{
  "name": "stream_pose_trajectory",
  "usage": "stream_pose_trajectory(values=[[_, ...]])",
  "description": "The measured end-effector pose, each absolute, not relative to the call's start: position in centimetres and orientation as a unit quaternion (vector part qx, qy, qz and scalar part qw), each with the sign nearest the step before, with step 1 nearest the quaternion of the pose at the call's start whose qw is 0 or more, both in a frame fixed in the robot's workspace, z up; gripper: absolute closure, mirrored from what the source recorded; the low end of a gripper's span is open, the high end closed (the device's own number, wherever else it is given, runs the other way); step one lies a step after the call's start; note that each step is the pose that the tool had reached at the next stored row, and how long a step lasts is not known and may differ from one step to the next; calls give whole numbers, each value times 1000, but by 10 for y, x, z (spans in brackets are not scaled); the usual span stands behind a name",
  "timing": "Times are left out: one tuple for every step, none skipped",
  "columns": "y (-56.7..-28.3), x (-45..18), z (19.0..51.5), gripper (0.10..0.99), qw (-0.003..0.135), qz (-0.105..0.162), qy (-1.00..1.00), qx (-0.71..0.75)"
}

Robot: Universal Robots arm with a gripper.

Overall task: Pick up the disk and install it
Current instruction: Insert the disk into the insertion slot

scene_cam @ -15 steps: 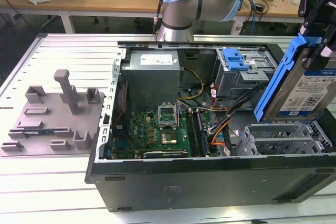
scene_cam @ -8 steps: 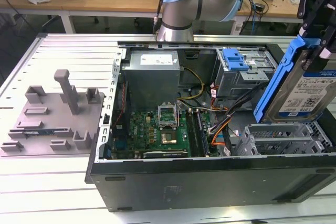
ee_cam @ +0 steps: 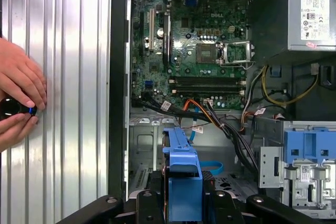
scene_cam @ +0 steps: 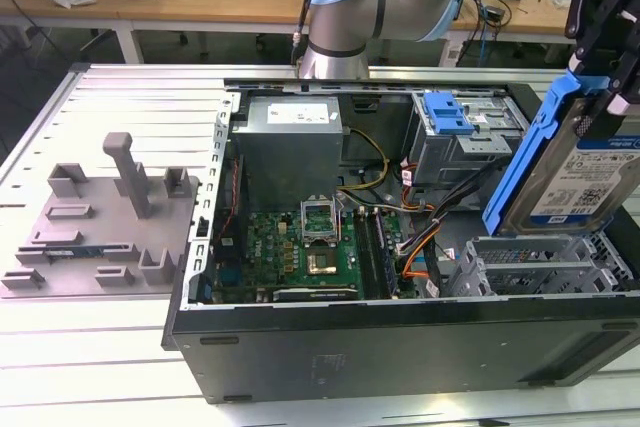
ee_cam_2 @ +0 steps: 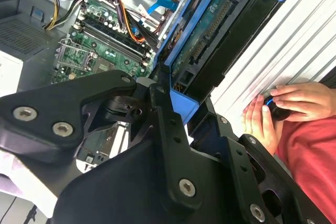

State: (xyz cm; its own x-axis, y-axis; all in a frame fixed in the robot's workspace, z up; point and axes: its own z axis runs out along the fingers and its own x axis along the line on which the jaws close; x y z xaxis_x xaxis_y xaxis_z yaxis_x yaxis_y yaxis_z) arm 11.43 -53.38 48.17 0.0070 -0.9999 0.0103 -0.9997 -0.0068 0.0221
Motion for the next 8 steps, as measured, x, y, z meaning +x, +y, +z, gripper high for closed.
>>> stream_pose_trajectory(values=[[-534, 114, 481, 722, 11, -4, -705, 710], [-534, 114, 481, 722, 11, -4, -705, 709], [-535, 114, 480, 722, 12, -4, -705, 709], [-535, 114, 480, 722, 11, -4, -705, 710], [-535, 115, 479, 722, 11, -4, -705, 710], [-536, 115, 479, 722, 11, -4, -704, 710], [-536, 115, 479, 722, 12, -4, -704, 710], [-536, 115, 478, 722, 12, -4, -704, 710]])
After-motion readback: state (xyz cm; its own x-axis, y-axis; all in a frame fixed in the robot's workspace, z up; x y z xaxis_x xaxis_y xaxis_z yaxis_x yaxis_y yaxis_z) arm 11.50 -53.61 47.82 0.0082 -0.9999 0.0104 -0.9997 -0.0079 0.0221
